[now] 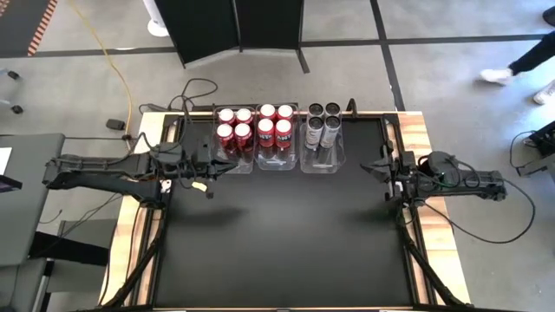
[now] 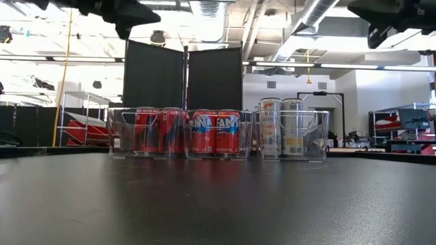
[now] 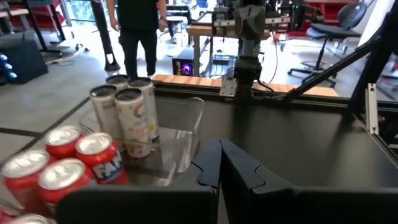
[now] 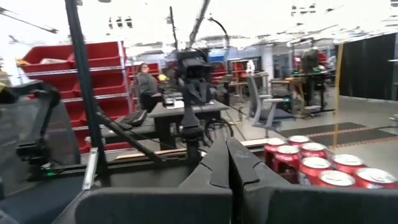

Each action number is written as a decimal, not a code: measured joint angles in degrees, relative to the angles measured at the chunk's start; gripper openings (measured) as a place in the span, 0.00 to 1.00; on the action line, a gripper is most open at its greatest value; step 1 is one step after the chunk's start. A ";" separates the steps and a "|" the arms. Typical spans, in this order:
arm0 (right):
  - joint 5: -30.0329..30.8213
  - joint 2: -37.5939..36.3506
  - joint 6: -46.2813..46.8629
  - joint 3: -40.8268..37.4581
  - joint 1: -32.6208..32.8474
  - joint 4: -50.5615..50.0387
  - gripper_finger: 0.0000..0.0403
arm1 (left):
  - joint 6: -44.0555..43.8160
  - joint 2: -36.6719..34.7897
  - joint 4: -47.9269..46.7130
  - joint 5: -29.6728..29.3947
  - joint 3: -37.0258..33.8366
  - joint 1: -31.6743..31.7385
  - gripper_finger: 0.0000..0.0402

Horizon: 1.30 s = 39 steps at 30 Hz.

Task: Sort soda cans
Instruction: Return to Home Position

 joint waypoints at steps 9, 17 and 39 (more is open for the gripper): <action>0.04 0.00 -0.75 0.07 3.80 -0.49 0.00 | -4.23 -4.94 8.15 2.06 -10.40 -0.88 0.00; 2.21 0.48 8.49 0.09 2.25 -5.35 0.00 | -4.11 -6.73 4.10 2.75 -10.59 -0.50 0.00; 3.37 -5.70 -1.36 -7.28 3.12 4.61 0.00 | -0.11 -17.79 13.12 2.39 -24.48 -1.11 0.00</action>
